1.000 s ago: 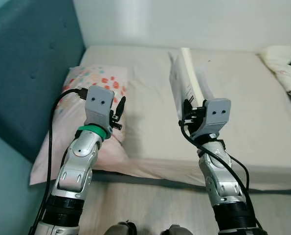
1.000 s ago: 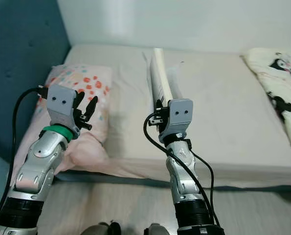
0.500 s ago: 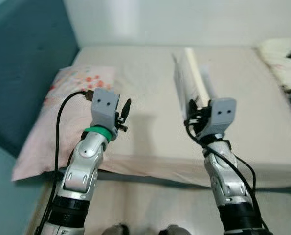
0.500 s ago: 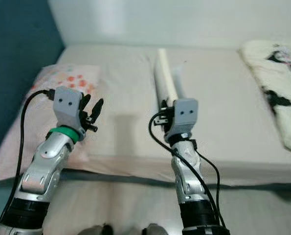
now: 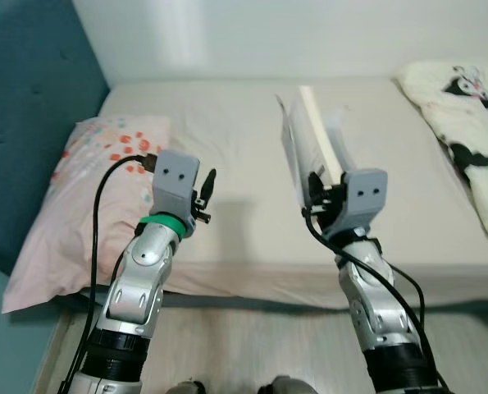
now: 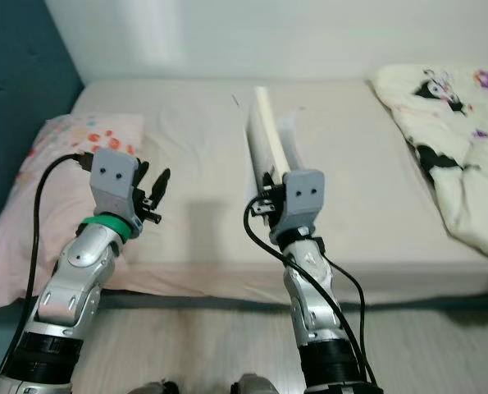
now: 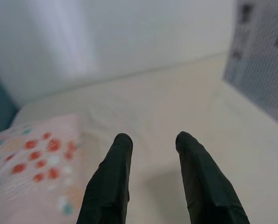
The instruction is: Clean up the room
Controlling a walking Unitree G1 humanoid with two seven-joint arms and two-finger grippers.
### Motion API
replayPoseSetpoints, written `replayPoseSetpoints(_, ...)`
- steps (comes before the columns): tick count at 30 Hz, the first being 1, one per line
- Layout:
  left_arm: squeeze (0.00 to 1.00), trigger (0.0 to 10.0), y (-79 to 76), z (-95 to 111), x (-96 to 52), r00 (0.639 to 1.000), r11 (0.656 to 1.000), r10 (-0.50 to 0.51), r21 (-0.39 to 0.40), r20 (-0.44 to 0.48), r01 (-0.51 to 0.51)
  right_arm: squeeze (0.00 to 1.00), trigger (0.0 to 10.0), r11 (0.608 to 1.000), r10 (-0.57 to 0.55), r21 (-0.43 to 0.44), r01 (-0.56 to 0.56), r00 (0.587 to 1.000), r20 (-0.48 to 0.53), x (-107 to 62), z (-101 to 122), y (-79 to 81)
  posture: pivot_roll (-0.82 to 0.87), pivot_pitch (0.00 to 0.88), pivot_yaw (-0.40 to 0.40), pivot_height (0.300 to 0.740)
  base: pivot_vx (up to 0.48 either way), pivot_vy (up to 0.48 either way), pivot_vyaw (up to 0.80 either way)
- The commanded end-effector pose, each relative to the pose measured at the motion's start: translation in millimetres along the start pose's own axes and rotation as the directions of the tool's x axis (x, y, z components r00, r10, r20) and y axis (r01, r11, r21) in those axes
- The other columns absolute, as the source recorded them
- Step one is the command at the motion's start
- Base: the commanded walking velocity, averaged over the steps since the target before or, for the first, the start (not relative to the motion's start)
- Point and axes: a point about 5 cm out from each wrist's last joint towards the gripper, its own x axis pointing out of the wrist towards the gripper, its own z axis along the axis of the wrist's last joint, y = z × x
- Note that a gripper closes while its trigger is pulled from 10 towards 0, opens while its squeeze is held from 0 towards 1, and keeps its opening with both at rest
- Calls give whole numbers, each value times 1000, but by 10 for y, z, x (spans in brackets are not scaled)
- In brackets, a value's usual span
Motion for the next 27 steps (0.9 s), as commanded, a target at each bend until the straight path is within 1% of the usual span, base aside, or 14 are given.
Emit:
replayPoseSetpoints(1,0,10000,-3,-34,1,1000,1000,4,-1,-15,-4,0,10000,1000,6,8,-7,1000,31,17,51,37,-103,63,78,712,480,0,0)
replayPoseSetpoints(3,0,10000,-3,-34,2,1000,1000,5,-1,-15,-5,0,10000,1000,5,8,-5,1000,30,19,50,34,-103,63,78,712,480,0,0)
replayPoseSetpoints(6,0,10000,-1,-34,4,1000,1000,7,-2,-14,-7,0,10000,1000,17,-26,-16,1000,15,17,32,24,-103,63,77,712,480,0,0)
replayPoseSetpoints(9,0,10000,1,-36,5,1000,1000,10,-2,-16,-10,0,10000,999,16,-39,-16,1000,10,14,26,19,-104,63,78,712,442,0,721)
replayPoseSetpoints(11,0,10000,2,-38,5,1000,1000,11,-7,-17,-11,0,10000,1000,11,-26,-11,1000,17,14,33,18,-104,63,78,712,354,0,734)
replayPoseSetpoints(15,0,10000,9,-30,11,1000,1000,18,-25,-20,-19,0,10000,1000,7,10,-7,1000,30,21,63,7,-104,64,77,712,0,0,0)
replayPoseSetpoints(27,0,10000,-19,-19,8,1000,1000,3,-30,-14,-3,0,10000,999,28,24,-29,999,19,9,40,26,-107,62,78,712,0,0,0)
